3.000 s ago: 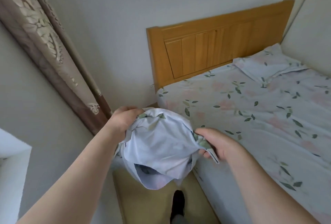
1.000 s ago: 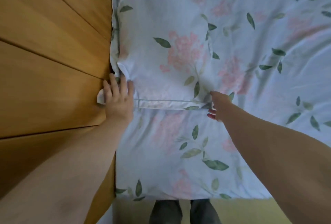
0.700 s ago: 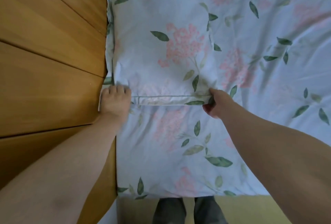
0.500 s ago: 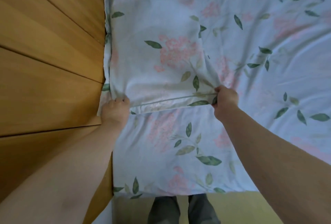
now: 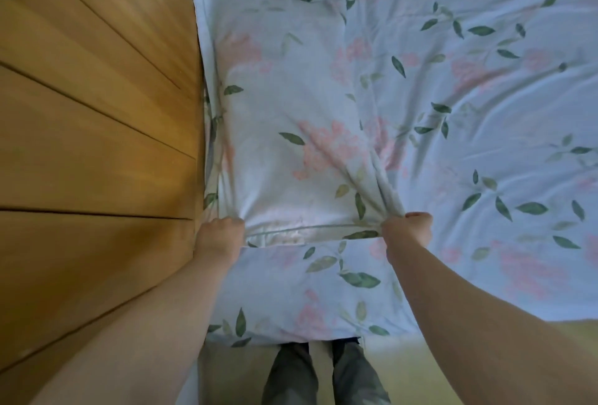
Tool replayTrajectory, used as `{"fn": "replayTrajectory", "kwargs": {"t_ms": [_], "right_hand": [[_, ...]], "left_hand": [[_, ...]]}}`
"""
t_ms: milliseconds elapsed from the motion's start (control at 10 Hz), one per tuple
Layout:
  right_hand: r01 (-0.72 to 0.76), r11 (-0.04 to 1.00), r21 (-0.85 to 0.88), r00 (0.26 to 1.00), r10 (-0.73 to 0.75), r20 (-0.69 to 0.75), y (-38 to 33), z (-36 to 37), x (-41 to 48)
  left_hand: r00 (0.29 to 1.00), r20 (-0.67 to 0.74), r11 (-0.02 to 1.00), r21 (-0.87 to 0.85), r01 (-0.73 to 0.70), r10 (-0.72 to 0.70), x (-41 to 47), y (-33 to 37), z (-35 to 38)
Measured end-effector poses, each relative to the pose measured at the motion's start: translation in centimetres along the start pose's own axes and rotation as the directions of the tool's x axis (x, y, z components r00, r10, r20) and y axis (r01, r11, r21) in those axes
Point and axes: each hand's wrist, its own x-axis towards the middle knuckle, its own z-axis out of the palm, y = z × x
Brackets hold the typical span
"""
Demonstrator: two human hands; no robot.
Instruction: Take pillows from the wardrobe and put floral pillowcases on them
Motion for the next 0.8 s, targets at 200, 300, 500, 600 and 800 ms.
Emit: {"fn": "replayTrajectory", "kwargs": {"t_ms": [200,300,500,600,800], "right_hand": [[-0.147,0.965,-0.218,0.983,0.167,0.076,3.9,-0.9,-0.3],[-0.084,0.913,-0.398,0.992,0.113,0.05,5.6,-1.7,0.0],[0.233,0.768,-0.596,0.955,-0.066,0.288,6.7,-2.8,-2.9],[0.454,0.795,-0.402,0.847,-0.246,0.471,5.3,-3.6,-5.6],[0.524,0.851,-0.033,0.682,-0.396,0.615,2.2,-10.6,-11.7]], "left_hand": [[0.999,0.04,1.0,-0.013,0.024,-0.023,-3.8,0.7,2.7],[0.999,0.037,0.999,-0.044,0.029,-0.028,-5.5,1.2,3.1],[0.979,0.202,0.992,-0.118,0.048,-0.023,-8.2,2.3,2.9],[0.976,0.197,0.893,-0.417,0.167,-0.091,-9.6,2.6,0.3],[0.991,-0.038,0.656,-0.752,0.058,-0.132,-15.5,2.9,-6.9]]}}
